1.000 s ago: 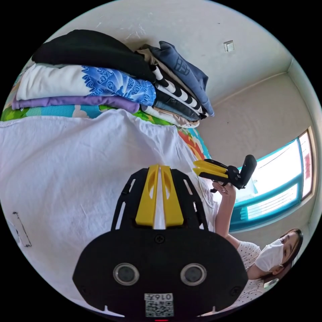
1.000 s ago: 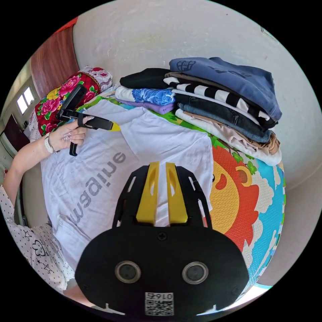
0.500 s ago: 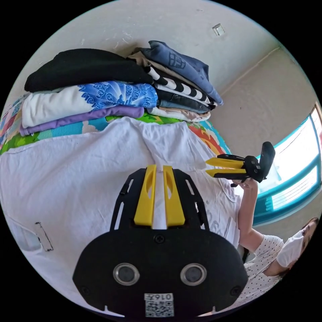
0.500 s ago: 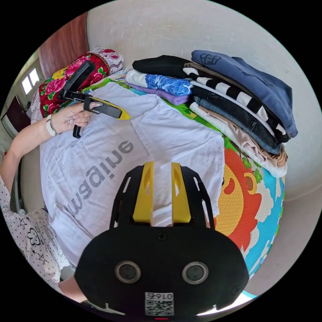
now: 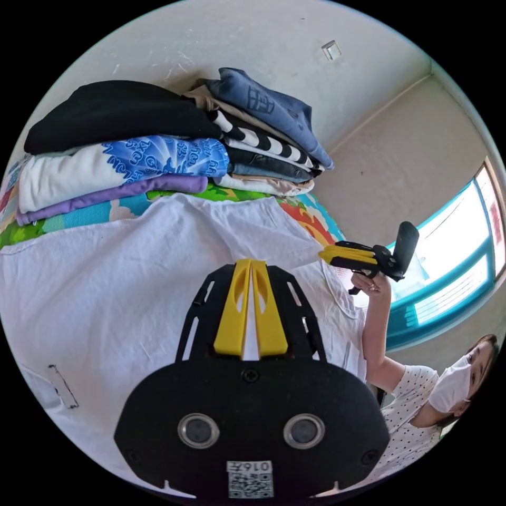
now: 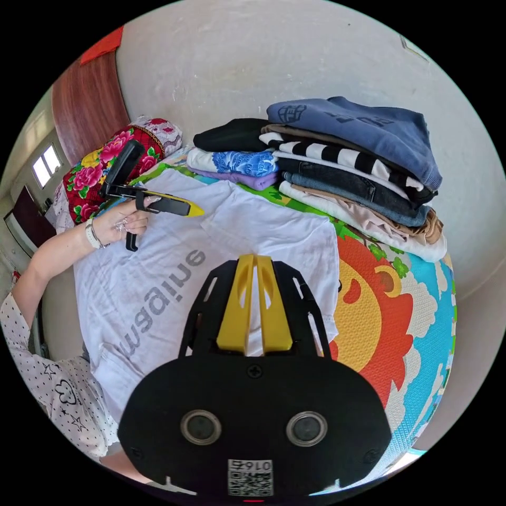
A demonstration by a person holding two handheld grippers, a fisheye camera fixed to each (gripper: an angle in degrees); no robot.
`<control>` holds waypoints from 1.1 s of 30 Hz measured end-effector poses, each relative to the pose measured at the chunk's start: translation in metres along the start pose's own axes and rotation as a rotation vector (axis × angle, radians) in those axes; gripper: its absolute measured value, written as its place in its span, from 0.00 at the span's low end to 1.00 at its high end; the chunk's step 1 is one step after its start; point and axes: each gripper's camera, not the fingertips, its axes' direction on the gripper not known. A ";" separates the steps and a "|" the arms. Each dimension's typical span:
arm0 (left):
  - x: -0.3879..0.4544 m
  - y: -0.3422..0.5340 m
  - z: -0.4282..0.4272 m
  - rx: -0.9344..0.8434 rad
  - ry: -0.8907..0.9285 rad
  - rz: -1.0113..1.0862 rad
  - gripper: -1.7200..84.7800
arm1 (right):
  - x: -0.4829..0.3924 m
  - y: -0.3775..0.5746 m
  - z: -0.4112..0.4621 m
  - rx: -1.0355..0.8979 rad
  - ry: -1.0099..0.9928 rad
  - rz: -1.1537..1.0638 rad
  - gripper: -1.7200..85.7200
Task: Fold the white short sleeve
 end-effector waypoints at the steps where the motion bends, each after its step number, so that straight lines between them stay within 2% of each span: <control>1: 0.000 0.000 0.001 -0.018 -0.016 -0.011 0.01 | 0.007 0.001 0.003 -0.037 -0.024 -0.011 0.02; 4: 0.002 -0.002 -0.004 0.000 -0.072 -0.048 0.01 | 0.025 0.000 0.022 -0.199 -0.001 -0.008 0.02; 6: 0.009 -0.010 -0.010 0.039 -0.060 -0.054 0.01 | 0.037 -0.001 0.019 -0.205 0.035 0.013 0.03; 10: 0.033 -0.032 -0.008 0.056 -0.098 -0.021 0.01 | 0.063 -0.001 -0.025 -0.019 0.092 0.072 0.07; 15: 0.074 -0.069 0.004 0.067 -0.338 0.038 0.01 | 0.089 0.000 -0.062 0.109 0.226 0.147 0.06; 17: 0.086 -0.077 0.004 0.092 -0.368 0.065 0.01 | 0.111 0.005 -0.086 0.190 0.315 0.258 0.04; 18: 0.093 -0.082 0.005 0.090 -0.371 0.089 0.01 | 0.116 0.007 -0.093 0.223 0.310 0.270 0.03; 21: 0.103 -0.090 0.011 0.032 -0.384 0.114 0.01 | 0.133 0.010 -0.108 0.317 0.119 0.193 0.02; 22: 0.105 -0.091 0.012 0.024 -0.396 0.116 0.01 | 0.136 0.002 -0.104 0.294 0.042 0.156 0.02; 24: 0.110 -0.095 0.010 0.017 -0.444 0.129 0.01 | 0.131 -0.016 -0.088 0.185 0.008 0.080 0.02; 29: 0.123 -0.109 -0.008 0.010 -0.460 0.129 0.01 | 0.104 -0.057 -0.027 -0.196 0.269 -0.095 0.02; 33: 0.141 -0.114 -0.032 0.010 -0.487 0.142 0.01 | 0.114 -0.072 -0.040 -0.193 0.277 -0.103 0.02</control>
